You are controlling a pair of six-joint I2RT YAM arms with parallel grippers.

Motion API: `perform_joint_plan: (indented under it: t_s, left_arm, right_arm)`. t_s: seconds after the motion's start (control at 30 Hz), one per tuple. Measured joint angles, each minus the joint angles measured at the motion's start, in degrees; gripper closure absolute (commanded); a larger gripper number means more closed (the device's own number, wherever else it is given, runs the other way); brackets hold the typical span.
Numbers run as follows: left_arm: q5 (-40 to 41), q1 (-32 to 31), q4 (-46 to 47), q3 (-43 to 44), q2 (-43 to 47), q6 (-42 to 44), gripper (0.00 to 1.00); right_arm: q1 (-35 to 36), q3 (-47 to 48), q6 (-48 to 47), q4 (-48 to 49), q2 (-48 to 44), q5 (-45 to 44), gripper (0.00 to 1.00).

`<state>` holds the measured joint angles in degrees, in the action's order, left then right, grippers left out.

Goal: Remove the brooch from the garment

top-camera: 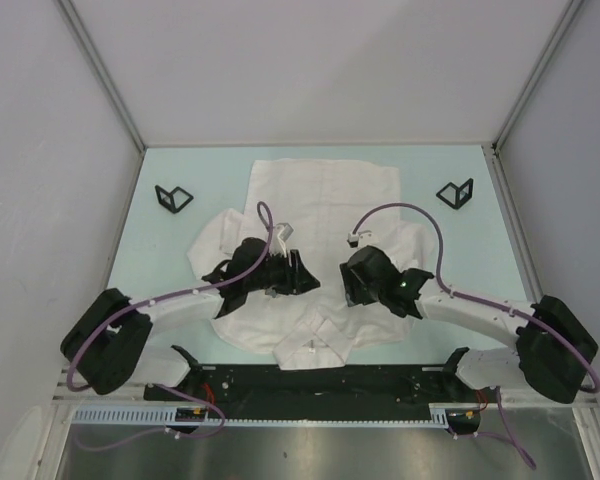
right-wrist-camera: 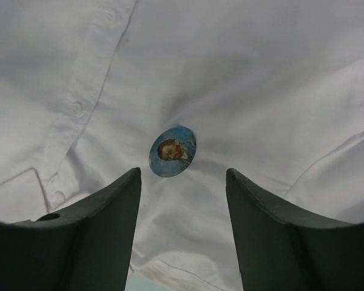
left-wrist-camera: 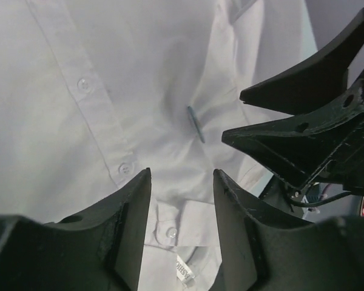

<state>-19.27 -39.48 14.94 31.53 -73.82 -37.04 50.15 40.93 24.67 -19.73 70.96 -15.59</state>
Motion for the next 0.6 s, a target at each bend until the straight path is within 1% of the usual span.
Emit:
perform_joint_plan:
  t_s: [0.07,0.23,0.4,0.5,0.53,0.6]
  left_arm:
    - [0.68,-0.42,2.91,-1.4,-3.17,-1.11,0.54]
    - [1.6,-1.68,8.7,-2.49,-9.11,-3.06,0.53]
    - [2.47,-3.06,12.41,-2.73,-9.79,-3.1,0.51]
    - [2.62,-3.13,14.6,-3.54,-9.79,-3.1,0.5]
    - [2.6,-3.13,14.93,-3.87,-9.79,-3.08,0.49]
    - [2.62,-3.13,15.91,-4.66,-9.77,-3.08,0.49]
  right_arm:
    - [0.48,0.13,0.57,0.48,3.08,-0.52,0.42]
    - [1.62,1.73,1.55,0.33,8.22,-1.16,0.4]
    - [2.03,4.24,2.32,0.85,11.17,-1.27,0.39]
    - [2.12,5.55,2.78,0.96,13.81,-1.14,0.41]
    - [2.19,6.12,2.95,0.92,14.84,-1.07,0.44]
    - [2.29,7.43,3.5,0.42,16.76,-1.25,0.47]
